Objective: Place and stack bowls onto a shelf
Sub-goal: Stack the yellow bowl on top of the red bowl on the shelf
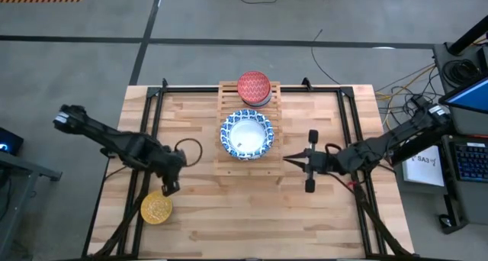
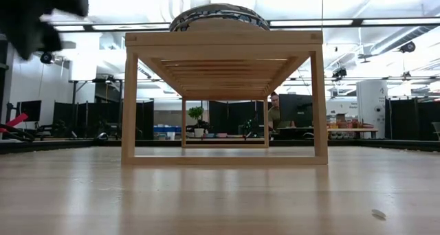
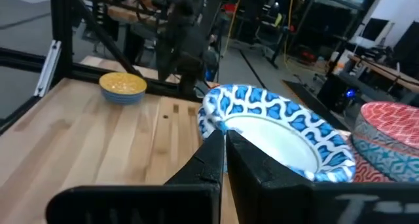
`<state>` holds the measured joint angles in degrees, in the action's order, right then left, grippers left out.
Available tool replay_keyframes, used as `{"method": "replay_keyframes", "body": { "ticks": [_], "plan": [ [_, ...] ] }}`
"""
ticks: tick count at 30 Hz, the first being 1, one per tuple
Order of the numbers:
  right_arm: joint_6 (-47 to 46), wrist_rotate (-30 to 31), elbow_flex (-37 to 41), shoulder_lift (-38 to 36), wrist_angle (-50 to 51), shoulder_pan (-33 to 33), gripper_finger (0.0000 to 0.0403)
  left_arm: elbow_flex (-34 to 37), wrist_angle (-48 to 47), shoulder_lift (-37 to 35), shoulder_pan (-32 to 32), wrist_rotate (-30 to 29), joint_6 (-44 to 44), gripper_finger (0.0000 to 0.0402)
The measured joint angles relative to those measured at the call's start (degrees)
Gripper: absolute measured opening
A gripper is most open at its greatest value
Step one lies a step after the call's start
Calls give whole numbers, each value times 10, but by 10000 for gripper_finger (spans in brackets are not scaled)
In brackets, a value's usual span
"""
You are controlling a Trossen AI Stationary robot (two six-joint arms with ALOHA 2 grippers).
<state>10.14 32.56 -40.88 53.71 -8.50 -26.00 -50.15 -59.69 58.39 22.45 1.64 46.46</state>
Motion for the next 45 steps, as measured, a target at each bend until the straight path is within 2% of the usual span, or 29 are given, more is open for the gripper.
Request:
{"method": "replay_keyframes", "body": {
  "ticks": [4,8,11,17,21,26,32,35,39,45],
  "plan": [
    [-4,0,10,2,-6,-12,9,22,-28,37,14,81,20,3],
    [-5,0,11,16,-7,-19,9,26,-28,72,37,131,20,30],
    [-6,0,12,27,-7,-19,9,23,-31,89,61,130,14,68],
    [-16,-2,12,40,-8,-19,9,23,-39,118,142,79,-10,151],
    [-16,-16,12,42,-8,-19,9,24,-40,142,187,66,1,168],
    [-15,-17,12,42,-8,-19,9,35,-39,181,207,44,13,159],
    [-28,-34,12,42,-8,-19,9,60,-18,227,207,32,4,129],
    [-39,-55,12,42,-8,-19,9,61,-1,242,206,35,-13,99],
    [-43,-60,12,42,-8,-29,9,55,-1,248,206,54,-25,22],
    [-43,-60,12,42,-8,-51,9,31,1,220,206,42,-11,6]
  ]
}}
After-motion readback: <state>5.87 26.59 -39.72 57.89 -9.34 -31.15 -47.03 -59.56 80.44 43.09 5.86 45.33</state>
